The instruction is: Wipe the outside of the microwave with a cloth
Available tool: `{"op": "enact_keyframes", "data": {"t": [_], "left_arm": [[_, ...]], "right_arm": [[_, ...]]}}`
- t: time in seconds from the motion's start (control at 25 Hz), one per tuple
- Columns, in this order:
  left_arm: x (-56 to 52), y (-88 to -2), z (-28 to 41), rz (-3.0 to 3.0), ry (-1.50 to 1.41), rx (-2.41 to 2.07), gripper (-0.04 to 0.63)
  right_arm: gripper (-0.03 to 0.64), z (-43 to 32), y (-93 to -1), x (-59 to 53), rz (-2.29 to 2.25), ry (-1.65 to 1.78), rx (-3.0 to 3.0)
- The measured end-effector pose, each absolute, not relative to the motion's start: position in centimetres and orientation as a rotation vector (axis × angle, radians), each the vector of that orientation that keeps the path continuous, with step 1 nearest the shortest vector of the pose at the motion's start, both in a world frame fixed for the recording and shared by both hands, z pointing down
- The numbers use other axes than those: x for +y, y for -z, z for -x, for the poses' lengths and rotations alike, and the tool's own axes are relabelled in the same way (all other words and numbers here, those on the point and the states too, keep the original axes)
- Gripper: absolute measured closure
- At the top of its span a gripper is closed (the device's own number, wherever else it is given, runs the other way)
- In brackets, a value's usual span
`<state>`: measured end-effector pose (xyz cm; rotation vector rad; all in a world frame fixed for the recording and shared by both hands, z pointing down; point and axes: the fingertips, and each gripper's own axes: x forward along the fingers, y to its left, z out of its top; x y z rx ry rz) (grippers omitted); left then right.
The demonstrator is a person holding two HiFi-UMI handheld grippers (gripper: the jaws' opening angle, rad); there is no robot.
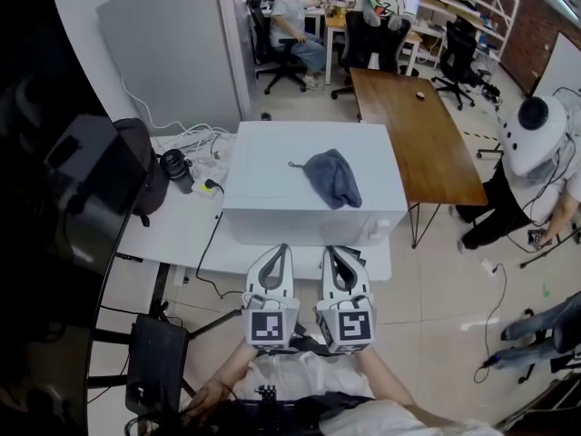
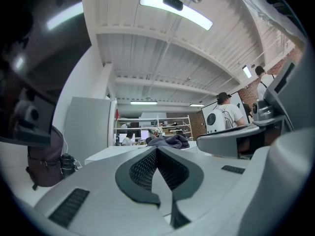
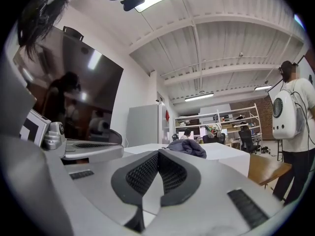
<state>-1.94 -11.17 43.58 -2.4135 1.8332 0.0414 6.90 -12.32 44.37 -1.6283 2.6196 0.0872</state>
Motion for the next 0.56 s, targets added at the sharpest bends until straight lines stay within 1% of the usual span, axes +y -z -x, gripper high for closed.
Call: {"op": "enact_keyframes", "data": {"t": [0.56], "left_arm": [[-11.27,-43.89,2.45,2.419,-0.036,1.826,0.594]], "right_arm": [[0.611,-7.05,-45.09,-12.30,1.671,-0.068,2.614]]}}
